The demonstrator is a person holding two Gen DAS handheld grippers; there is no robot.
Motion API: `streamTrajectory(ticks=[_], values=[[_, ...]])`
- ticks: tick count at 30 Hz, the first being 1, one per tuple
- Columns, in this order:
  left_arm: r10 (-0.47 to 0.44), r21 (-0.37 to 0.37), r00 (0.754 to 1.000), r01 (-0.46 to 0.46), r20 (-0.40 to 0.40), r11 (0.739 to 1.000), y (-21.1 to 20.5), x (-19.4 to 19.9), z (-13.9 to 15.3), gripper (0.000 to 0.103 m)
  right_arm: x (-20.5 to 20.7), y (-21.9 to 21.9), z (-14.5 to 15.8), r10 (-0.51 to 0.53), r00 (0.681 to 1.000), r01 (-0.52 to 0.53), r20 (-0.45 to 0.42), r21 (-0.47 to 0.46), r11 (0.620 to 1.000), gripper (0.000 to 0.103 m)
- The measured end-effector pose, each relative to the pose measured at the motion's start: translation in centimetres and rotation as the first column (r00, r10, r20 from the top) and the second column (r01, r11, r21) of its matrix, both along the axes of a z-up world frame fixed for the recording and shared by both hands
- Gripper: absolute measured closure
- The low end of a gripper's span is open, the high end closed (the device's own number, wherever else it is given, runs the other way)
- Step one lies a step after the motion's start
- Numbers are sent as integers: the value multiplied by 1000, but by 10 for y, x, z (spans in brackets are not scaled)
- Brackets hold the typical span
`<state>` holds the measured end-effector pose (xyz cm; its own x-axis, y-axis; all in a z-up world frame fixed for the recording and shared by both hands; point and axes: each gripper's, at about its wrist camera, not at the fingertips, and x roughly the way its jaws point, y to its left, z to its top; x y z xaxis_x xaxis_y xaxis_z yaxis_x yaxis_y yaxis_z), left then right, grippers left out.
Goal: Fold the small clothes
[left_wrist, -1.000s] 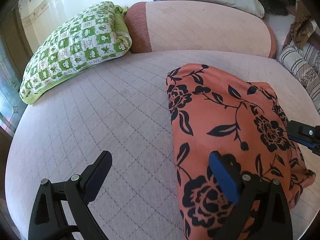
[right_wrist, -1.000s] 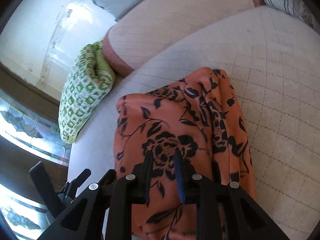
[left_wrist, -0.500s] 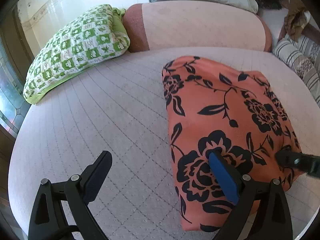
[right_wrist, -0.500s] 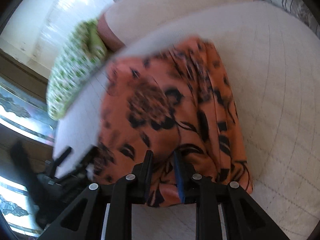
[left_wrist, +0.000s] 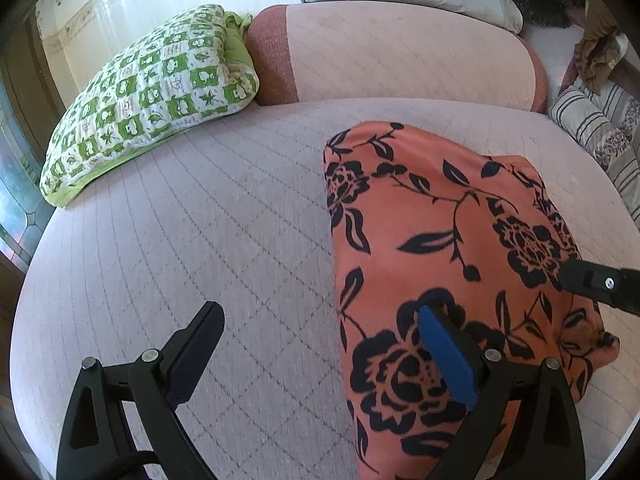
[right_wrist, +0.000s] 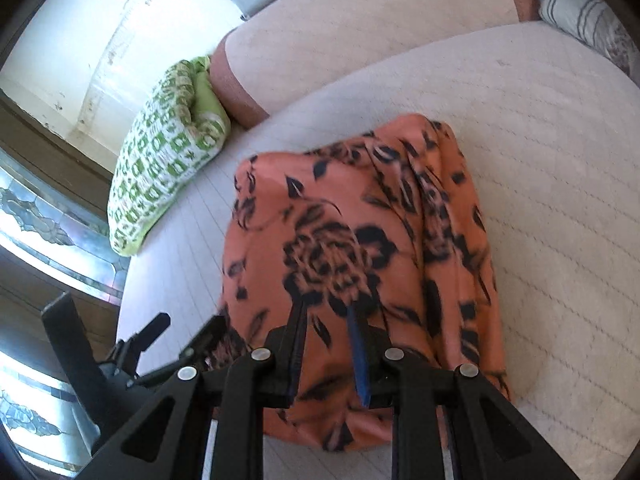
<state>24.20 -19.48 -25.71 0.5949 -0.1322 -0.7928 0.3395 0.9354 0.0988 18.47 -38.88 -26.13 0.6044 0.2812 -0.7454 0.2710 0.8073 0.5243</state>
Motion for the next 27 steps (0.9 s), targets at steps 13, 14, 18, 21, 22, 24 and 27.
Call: streamTrajectory(ticks=[13,14,18,21,22,24,27], values=[[1,-9,1000,-1,-27,1000,-3,22,-8,5,59,-2,-31,-16,999,15,-45,-35,999,78],[0,-5,1000,0,-24,1000,-3,21,-7,5,59,-2,-29,-15,999,14,-43,-33,999,79],[9,-2,1000,-9,-18,1000,-1,15,-4,6,48,-6,-22,-9,1000,9,-16,-14,1000,78],[12,-2,1000,-12,-15,1000,-1,10,-1,6,34,-13,-13,-15,1000,16,24,-12,1000,78],[13,-2,1000,-13,-12,1000,-1,9,0,6,27,-17,-9,-25,999,26,45,-15,1000,77],[15,-4,1000,-15,-11,1000,0,6,1,6,19,-22,-1,-46,996,48,81,-11,999,61],[16,-2,1000,-16,-10,1000,1,1,2,6,6,-26,7,-79,988,79,133,3,997,25]])
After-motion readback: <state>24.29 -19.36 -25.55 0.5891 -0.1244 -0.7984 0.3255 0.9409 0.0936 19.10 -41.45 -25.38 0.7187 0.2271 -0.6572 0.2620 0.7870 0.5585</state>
